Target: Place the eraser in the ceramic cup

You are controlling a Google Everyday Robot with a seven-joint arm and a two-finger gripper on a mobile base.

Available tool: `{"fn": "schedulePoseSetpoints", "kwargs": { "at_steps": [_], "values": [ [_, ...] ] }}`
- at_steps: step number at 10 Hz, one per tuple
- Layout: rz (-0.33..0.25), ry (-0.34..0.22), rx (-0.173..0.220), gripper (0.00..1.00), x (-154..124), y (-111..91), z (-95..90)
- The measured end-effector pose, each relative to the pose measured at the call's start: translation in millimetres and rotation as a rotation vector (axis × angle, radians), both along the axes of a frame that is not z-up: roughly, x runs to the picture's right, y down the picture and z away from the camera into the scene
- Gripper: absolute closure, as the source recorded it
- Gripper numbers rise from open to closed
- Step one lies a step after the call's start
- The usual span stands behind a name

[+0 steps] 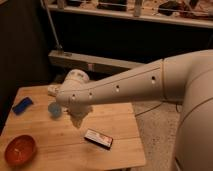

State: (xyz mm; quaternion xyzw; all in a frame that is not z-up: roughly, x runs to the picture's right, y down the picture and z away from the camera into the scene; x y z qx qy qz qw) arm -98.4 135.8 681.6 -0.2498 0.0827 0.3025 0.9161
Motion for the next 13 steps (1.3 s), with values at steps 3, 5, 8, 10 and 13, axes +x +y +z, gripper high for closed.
{"fn": "schedulePoseSetpoints", "kwargs": {
  "at_steps": [3, 5, 8, 10, 13],
  "values": [
    [-0.001, 0.014, 0.000, 0.35, 4.3, 1.0, 1.2],
    [-0.001, 0.013, 0.000, 0.35, 4.0, 0.8, 1.2],
    [0.000, 0.001, 0.007, 0.35, 1.4, 0.5, 2.7],
    [0.006, -0.045, 0.000, 0.35, -6.1, 15.3, 14.6],
    [0.017, -0.122, 0.004, 0.35, -5.3, 47.7, 33.5]
  ]
}}
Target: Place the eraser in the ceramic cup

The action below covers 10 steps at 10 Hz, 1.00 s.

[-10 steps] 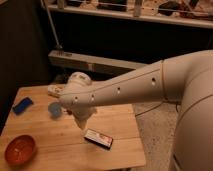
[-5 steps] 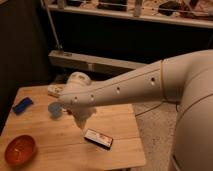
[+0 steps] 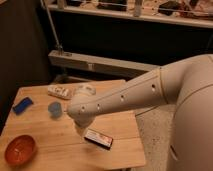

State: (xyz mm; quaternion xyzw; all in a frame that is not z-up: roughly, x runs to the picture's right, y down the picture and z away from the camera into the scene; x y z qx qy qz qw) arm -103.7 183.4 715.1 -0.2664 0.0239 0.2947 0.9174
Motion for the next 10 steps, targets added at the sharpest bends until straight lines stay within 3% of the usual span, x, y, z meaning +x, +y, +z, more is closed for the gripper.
{"fn": "schedulePoseSetpoints", "kwargs": {
  "at_steps": [2, 3, 5, 8, 10],
  "values": [
    [-0.044, -0.064, 0.032, 0.35, -0.2, 16.6, 5.3],
    [-0.101, -0.117, 0.067, 0.35, -3.5, 24.5, 5.2],
    [-0.200, -0.192, 0.091, 0.35, -3.1, 44.1, 7.4],
    [-0.252, -0.195, 0.062, 0.35, 9.9, 68.2, 20.2],
    [-0.248, -0.175, 0.061, 0.35, 18.7, 68.9, 31.8]
  ]
}}
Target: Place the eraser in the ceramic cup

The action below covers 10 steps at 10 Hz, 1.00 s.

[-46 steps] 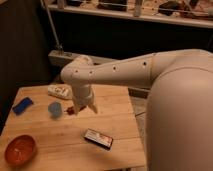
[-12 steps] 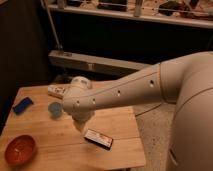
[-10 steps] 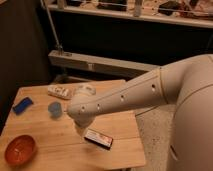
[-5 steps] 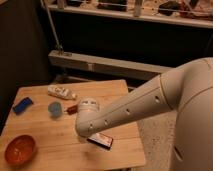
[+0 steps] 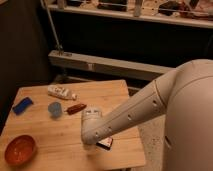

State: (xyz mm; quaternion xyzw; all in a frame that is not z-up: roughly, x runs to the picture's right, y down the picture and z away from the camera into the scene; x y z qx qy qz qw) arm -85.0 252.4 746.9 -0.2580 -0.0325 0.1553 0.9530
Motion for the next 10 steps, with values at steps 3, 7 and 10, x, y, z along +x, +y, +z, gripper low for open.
{"fn": "schedulePoseSetpoints", "kwargs": {
  "at_steps": [3, 7, 10],
  "values": [
    [0.013, 0.030, 0.054, 0.35, 7.7, -16.8, 14.2],
    [0.004, 0.045, 0.038, 0.35, -0.8, -7.2, 29.1],
    [0.002, 0.043, 0.035, 0.35, -11.7, -6.5, 41.0]
  ]
}}
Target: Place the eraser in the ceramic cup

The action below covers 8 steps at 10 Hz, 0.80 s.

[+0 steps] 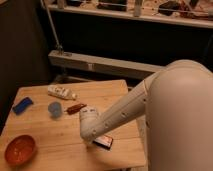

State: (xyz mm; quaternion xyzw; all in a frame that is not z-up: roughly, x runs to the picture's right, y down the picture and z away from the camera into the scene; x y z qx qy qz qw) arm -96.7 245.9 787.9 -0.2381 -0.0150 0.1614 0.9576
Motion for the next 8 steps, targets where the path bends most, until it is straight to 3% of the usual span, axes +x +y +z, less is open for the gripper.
{"fn": "schedulePoseSetpoints", "kwargs": {
  "at_steps": [6, 8],
  "values": [
    [0.007, 0.070, -0.008, 0.35, 6.1, -2.2, 23.1],
    [0.016, 0.084, -0.019, 0.42, 4.8, 0.3, 26.9]
  ]
}}
